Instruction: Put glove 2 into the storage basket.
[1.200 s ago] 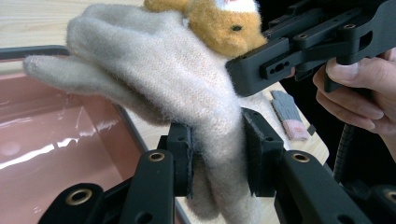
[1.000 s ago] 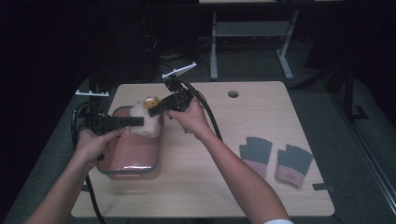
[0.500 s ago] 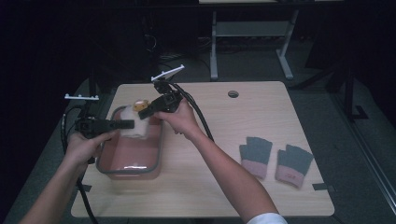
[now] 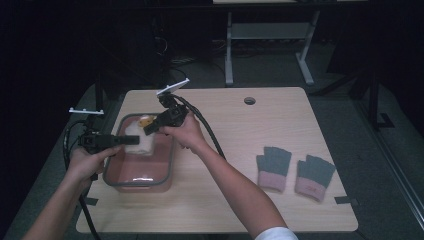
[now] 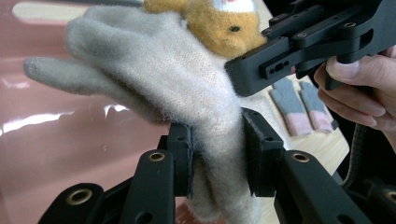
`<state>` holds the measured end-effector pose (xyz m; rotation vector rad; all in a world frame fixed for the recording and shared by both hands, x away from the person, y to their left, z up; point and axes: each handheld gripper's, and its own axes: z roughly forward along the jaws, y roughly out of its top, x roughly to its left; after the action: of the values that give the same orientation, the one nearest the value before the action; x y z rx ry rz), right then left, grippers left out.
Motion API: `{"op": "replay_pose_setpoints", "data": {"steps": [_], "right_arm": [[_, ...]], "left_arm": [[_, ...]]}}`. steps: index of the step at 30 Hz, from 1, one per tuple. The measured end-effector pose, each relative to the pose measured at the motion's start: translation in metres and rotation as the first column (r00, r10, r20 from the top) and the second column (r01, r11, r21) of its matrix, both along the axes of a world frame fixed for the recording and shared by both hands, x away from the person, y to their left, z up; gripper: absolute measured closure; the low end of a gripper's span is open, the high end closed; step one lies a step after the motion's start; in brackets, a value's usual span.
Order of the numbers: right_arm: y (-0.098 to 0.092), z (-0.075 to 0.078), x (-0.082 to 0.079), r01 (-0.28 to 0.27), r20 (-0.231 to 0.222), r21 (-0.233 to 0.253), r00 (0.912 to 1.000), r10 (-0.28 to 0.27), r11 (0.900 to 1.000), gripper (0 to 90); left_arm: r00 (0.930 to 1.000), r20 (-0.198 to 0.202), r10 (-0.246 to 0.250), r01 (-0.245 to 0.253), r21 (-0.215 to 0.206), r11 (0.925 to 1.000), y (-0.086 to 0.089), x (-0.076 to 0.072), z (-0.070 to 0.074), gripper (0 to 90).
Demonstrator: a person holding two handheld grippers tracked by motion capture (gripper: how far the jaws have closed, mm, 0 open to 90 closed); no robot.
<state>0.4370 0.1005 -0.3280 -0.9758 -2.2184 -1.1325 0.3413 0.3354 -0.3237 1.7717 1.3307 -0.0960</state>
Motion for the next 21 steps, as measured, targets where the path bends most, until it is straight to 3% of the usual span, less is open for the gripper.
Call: {"op": "replay_pose_setpoints", "data": {"steps": [13,21], "right_arm": [[0.014,-0.045,0.000,-0.015,-0.077,-0.031,0.9970,0.013,0.999,81.0],[0.020,-0.062,-0.001,-0.025,-0.077,-0.096,0.9969,0.018,0.995,80.5]], "left_arm": [[0.9968,-0.079,0.009,-0.005,0.056,0.9984,0.003,0.000,-0.032,67.3],[0.9924,-0.123,0.009,0.004,0.105,0.9944,0.000,0.002,-0.049,67.2]]}}
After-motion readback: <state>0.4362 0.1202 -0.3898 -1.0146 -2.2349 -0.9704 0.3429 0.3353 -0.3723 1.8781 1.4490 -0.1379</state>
